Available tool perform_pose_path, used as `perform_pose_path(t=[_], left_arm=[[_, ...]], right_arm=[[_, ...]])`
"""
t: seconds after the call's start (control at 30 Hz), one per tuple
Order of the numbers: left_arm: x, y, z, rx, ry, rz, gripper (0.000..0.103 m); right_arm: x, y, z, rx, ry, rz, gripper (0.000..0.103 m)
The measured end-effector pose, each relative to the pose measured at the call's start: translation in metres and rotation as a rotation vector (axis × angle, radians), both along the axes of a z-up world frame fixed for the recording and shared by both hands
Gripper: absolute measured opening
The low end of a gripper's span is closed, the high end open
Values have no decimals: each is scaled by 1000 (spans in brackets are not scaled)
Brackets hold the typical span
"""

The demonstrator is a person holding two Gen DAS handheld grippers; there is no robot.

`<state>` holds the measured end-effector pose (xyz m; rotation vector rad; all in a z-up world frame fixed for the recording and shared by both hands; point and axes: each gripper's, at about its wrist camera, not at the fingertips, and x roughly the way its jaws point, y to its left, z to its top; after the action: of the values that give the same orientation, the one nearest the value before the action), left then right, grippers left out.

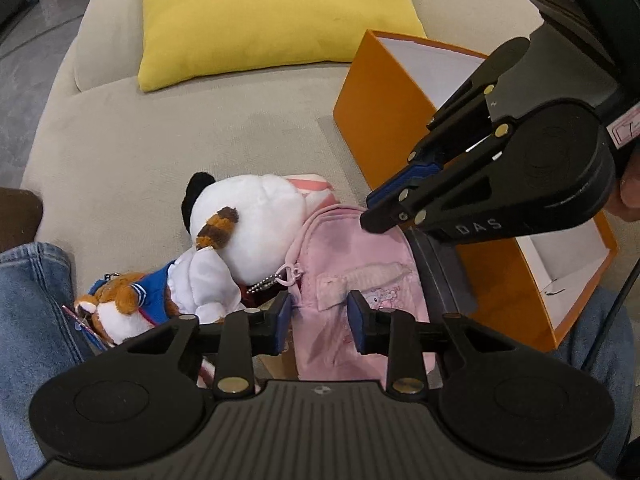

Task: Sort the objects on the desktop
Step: 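Reach the right tool to the pink backpack and close on it, then lift the pink backpack with the right tool toward the orange box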

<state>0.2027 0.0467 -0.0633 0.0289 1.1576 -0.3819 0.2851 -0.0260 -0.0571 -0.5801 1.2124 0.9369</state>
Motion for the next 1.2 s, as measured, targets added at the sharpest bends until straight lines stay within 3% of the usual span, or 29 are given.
perform_pose_path(t=[0.33,0.43,0.53,0.63,0.77,0.83,0.87,1.0,1.2], left_arm=[[-34,2,28,53,-98,18,35],[-46,0,41,65,-137,17,50],[-49,-4,45,94,-145,23,50],[-39,-3,39,49,-100,41,50],[-25,-3,28,49,-77,27,51],[-15,-2,22,43,-57,19,51],[-11,-1,20,42,-47,17,50],[8,3,5,29,6,-7,50],[13,7,-10,-5,34,-41,30]], right_arm=[[-44,-20,49,138,-28,3,0],[-74,-19,54,132,-73,56,0],[-81,-17,51,116,-82,57,0],[-71,-16,42,76,-97,57,8],[-46,-12,31,37,-84,58,12],[-32,-6,26,19,-53,92,32],[-27,-3,23,9,-49,108,36],[-3,13,9,-37,-2,165,37],[22,29,-12,-72,130,237,40]])
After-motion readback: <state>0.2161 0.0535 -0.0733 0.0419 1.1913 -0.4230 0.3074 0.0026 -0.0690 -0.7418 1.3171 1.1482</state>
